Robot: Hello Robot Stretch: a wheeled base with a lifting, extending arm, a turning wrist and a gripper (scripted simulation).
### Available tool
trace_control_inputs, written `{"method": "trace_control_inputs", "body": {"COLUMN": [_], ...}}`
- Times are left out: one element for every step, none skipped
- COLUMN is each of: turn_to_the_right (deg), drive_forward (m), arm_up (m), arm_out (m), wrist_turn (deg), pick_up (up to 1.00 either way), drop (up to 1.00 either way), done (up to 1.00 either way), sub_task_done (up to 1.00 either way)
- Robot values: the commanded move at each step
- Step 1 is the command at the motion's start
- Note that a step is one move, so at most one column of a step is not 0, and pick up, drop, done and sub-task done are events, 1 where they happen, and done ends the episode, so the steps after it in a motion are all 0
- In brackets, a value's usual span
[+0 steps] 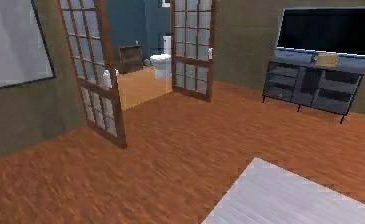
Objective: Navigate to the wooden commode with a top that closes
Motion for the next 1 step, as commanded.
{"method": "trace_control_inputs", "body": {"turn_to_the_right": [0.0], "drive_forward": [1.0], "arm_up": [0.0], "arm_out": [0.0], "wrist_turn": [0.0], "pick_up": [0.0], "drop": [0.0], "done": [0.0], "sub_task_done": [0.0]}}
